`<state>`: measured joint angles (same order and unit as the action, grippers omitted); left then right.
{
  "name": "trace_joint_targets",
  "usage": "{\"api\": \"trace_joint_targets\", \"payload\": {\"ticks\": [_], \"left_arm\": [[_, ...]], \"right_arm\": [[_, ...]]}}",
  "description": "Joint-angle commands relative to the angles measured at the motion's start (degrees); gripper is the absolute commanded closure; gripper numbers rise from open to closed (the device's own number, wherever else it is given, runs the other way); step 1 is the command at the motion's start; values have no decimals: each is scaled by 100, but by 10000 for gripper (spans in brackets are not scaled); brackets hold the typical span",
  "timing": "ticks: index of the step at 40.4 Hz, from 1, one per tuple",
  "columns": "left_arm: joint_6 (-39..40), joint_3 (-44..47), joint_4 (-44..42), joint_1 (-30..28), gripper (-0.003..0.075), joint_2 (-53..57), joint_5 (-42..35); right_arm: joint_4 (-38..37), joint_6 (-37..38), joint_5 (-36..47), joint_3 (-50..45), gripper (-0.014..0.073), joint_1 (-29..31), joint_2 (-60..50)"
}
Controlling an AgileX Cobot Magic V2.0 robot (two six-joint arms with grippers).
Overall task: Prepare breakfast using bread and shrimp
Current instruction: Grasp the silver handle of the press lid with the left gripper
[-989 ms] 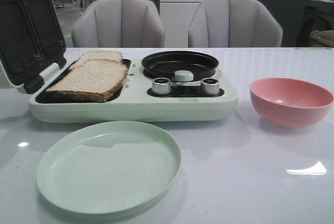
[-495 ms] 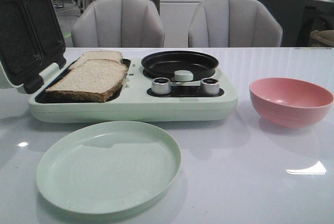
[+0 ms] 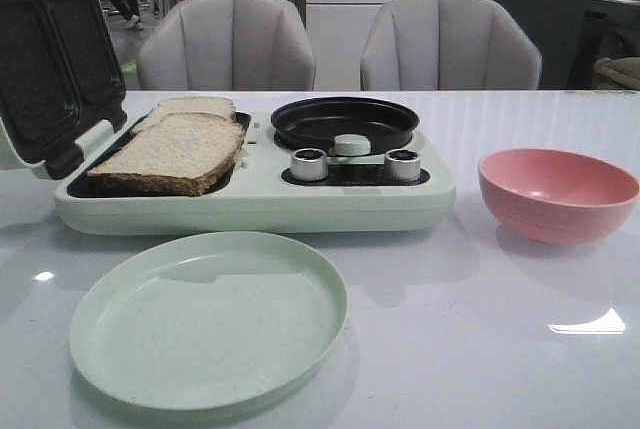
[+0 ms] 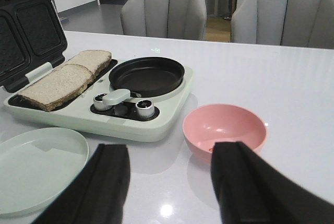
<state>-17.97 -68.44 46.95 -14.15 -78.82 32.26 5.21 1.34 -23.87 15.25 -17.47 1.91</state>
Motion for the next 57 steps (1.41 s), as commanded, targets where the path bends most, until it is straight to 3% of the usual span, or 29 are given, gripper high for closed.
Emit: {"api": "trace_joint_targets", "payload": {"ticks": [1, 5, 19, 40, 57], "left_arm": [[-1305, -272, 1959, -421, 293, -128, 306], [-2045, -272, 3060, -749, 293, -433, 936], [-2672, -272, 4094, -858, 293, -1277, 2059], [-2966, -272, 3870, -716, 298, -1552, 2046], [-2966, -272, 3813, 206, 440, -1767, 1972]], "right_arm": [[-16, -34, 527, 146, 134, 22, 118], [-16, -34, 527, 146, 134, 22, 118], [-16, -34, 527, 146, 134, 22, 118], [-16, -34, 527, 146, 134, 22, 118], [-16, -34, 527, 146, 134, 22, 118]]}}
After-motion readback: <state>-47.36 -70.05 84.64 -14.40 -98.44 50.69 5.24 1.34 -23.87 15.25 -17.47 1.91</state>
